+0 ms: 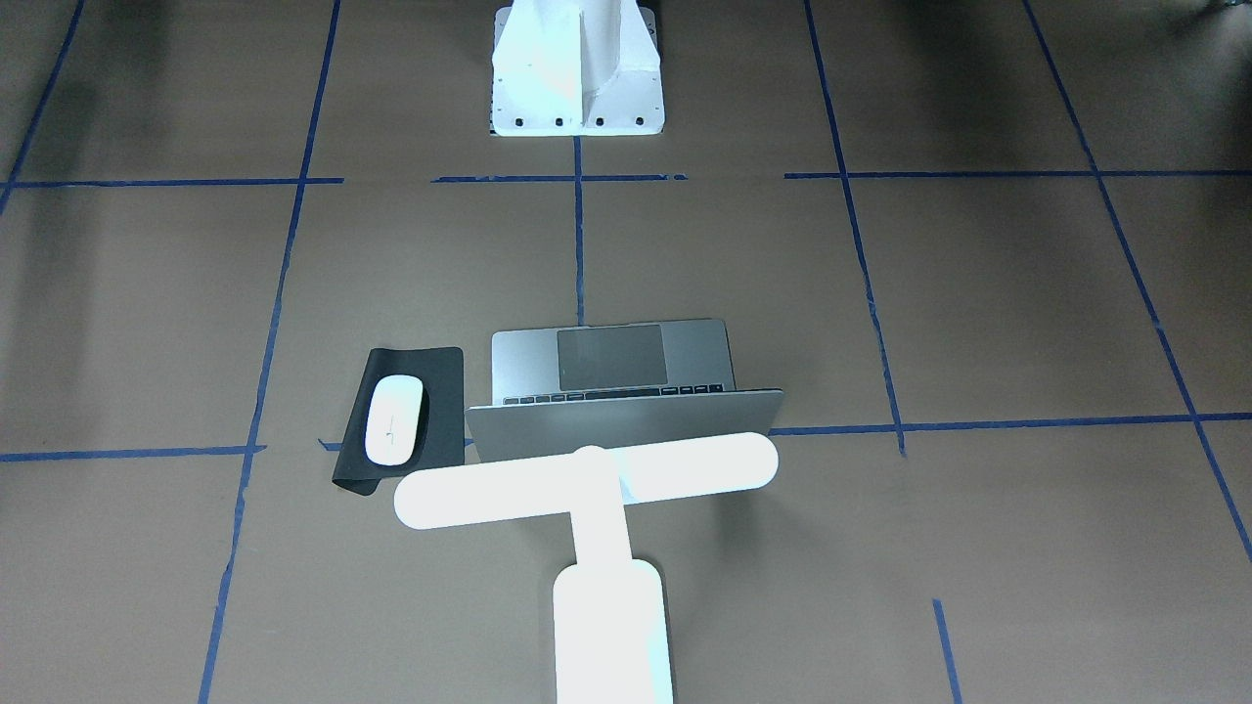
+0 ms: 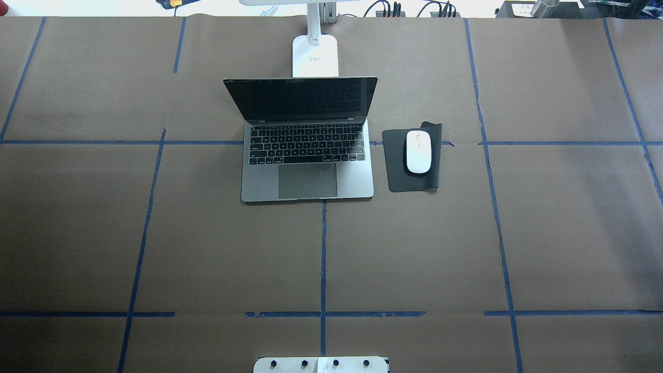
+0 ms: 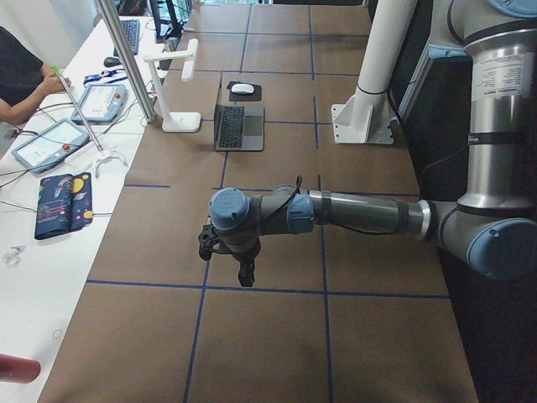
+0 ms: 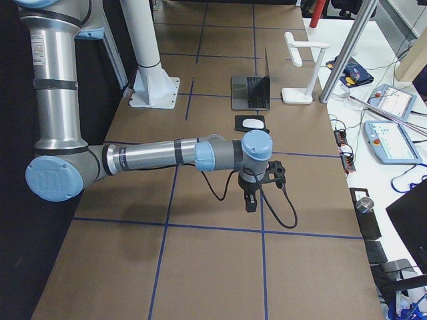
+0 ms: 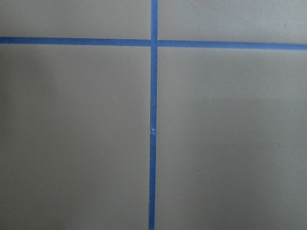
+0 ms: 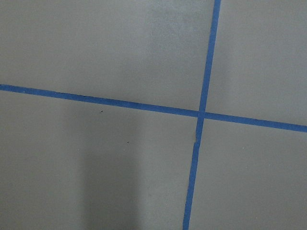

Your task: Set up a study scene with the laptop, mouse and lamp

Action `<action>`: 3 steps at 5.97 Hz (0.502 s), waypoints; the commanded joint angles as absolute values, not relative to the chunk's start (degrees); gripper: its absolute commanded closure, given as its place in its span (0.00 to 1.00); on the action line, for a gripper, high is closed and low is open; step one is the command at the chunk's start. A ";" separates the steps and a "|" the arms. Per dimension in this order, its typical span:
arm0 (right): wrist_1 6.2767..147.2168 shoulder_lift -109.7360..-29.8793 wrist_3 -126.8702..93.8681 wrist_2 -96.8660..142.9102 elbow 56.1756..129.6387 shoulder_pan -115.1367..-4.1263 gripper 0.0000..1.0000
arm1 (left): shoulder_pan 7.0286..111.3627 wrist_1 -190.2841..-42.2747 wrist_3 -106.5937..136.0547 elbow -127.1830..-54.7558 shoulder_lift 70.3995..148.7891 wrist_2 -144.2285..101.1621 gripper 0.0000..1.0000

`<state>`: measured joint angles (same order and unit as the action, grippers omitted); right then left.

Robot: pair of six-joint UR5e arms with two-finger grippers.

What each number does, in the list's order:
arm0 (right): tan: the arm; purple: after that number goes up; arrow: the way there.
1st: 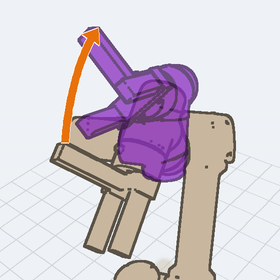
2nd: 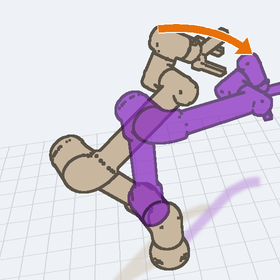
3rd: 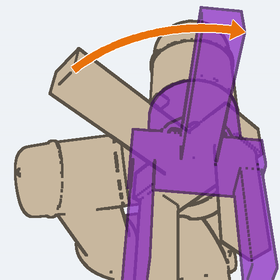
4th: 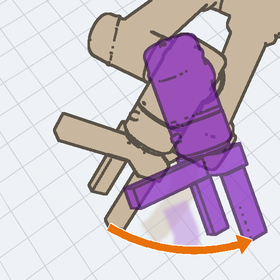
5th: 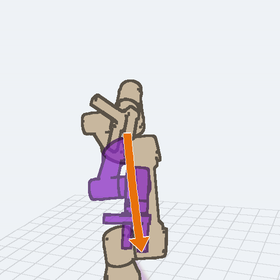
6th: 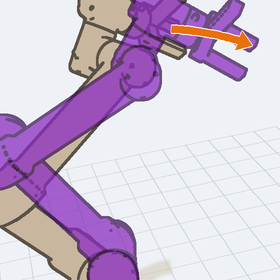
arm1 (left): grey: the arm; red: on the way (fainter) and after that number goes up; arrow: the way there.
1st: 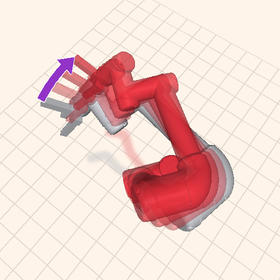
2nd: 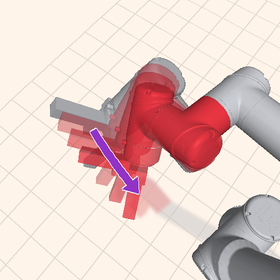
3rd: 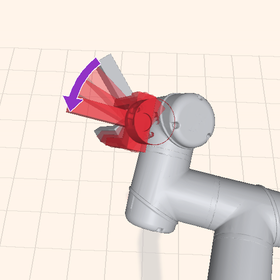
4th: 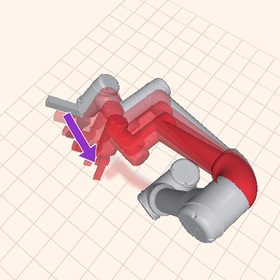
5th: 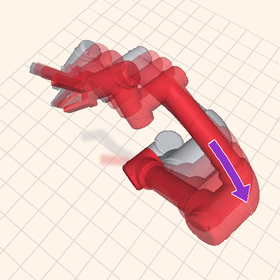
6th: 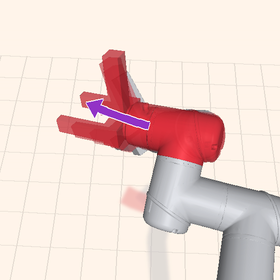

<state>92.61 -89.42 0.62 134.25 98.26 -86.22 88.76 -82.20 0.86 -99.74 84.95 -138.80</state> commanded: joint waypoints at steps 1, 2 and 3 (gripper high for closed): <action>92.55 -89.38 0.62 134.12 98.26 -86.22 0.00 | 88.77 -89.97 3.08 -98.70 82.97 -135.56 0.00; 92.55 -89.38 0.62 134.12 98.26 -86.22 0.00 | 88.77 -89.65 2.90 -98.44 83.14 -135.09 0.00; 92.55 -89.47 0.62 134.12 98.44 -86.22 0.00 | 88.94 -88.87 2.90 -98.44 83.75 -135.09 0.00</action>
